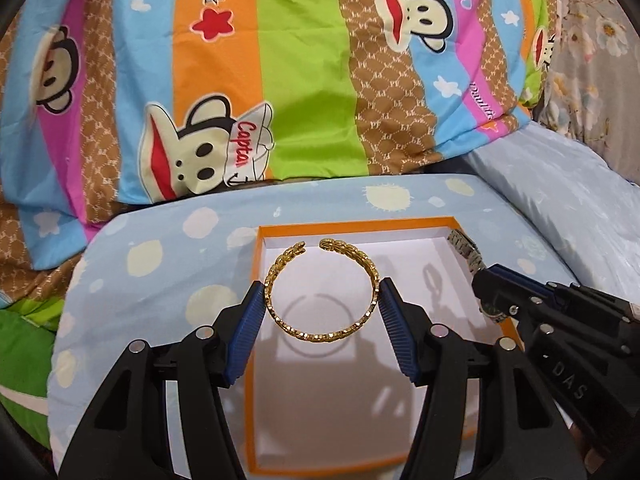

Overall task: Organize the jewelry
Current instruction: 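Lower the gold bangle and silver watch into the orange box, opening both grippers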

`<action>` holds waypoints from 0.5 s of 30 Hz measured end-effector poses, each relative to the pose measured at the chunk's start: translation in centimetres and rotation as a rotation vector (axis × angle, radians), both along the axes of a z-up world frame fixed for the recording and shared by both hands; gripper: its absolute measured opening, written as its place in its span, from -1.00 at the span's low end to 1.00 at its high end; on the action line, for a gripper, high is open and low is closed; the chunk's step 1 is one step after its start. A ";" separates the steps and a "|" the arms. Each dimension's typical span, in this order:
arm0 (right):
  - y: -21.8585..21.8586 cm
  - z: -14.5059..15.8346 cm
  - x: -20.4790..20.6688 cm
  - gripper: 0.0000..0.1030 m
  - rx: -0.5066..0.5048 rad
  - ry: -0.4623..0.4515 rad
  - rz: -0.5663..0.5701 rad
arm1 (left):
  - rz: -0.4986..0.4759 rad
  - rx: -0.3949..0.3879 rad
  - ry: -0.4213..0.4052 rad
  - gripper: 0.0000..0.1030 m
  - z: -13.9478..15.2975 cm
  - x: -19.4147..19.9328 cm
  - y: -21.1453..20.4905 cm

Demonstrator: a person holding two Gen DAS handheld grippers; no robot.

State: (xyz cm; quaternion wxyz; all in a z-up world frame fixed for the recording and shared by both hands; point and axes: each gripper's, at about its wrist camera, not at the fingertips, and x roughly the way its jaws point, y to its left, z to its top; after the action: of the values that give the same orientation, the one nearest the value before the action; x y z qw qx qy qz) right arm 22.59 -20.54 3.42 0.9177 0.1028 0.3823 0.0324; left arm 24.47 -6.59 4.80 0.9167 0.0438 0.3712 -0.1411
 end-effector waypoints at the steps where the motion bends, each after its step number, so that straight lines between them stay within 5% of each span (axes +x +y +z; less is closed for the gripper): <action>1: -0.2 -0.4 0.6 -0.82 0.000 0.010 -0.002 | 0.000 0.008 0.009 0.09 -0.5 0.6 -0.3; 6: -0.7 -2.0 2.4 -0.79 -0.009 0.049 -0.007 | -0.008 0.032 0.023 0.13 -1.8 2.0 -1.2; 10: -0.9 -2.2 2.5 -0.78 -0.036 0.042 -0.023 | -0.006 0.031 0.030 0.38 -2.1 2.4 -1.3; 15: -1.2 0.1 0.5 -0.72 -0.037 -0.018 -0.037 | 0.029 -0.011 0.011 0.53 -0.7 2.0 0.3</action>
State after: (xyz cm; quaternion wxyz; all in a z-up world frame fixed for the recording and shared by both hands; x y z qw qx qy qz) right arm 23.13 -21.71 3.53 0.9232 0.0926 0.3728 0.0092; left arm 26.44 -6.26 4.13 0.9168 0.0327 0.3762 -0.1300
